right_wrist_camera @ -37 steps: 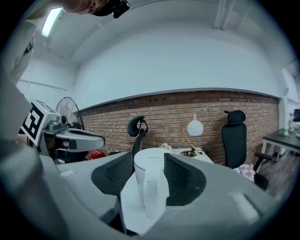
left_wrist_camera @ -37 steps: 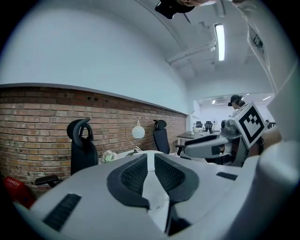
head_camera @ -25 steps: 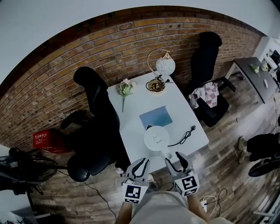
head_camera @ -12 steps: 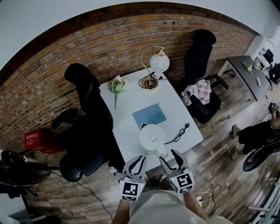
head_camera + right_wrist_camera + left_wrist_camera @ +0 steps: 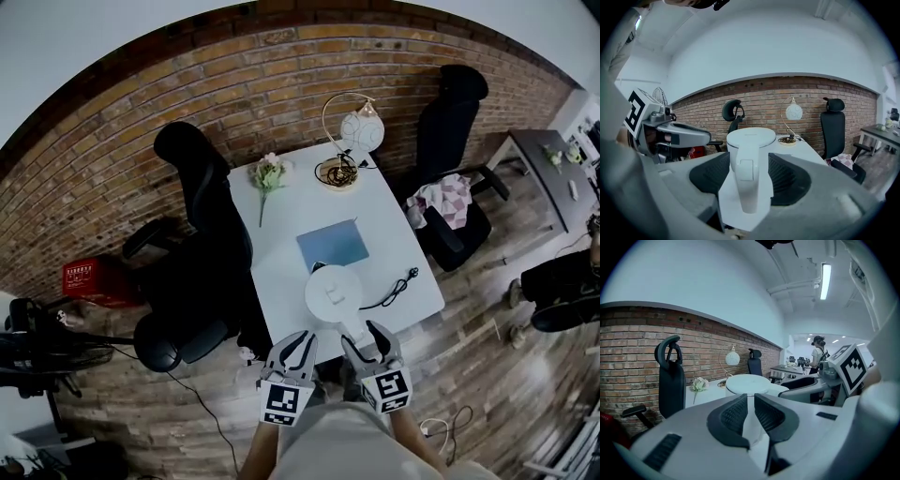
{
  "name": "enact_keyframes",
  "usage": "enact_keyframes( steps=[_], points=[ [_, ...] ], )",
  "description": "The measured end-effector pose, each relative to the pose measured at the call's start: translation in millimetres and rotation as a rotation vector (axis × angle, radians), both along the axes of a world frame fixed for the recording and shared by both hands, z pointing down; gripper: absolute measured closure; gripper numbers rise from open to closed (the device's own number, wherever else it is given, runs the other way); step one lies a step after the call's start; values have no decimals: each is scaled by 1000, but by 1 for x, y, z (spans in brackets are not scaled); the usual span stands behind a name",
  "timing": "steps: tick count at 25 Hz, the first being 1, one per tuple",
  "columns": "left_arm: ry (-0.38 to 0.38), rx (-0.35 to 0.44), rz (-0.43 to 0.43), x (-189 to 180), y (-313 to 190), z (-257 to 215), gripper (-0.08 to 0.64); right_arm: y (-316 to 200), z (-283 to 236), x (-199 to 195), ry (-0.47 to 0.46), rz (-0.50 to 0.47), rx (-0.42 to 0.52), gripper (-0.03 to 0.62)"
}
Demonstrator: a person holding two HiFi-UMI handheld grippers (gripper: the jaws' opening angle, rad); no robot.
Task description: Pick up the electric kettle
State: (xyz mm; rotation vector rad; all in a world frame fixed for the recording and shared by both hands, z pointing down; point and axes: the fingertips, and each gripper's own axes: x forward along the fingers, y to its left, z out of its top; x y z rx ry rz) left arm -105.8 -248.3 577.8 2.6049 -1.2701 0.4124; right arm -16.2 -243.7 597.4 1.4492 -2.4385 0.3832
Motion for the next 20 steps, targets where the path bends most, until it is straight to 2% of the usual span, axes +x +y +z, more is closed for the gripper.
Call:
enact_keyframes(
  steps=[8,20],
  points=[
    [-44,7,-21,7,-9,-1,514,-7,8,-8,-7,-61,-20,350],
    [-76,-4,-43,11,-7,4,514,-13,20,-10,-14,-79,-27,350]
  ],
)
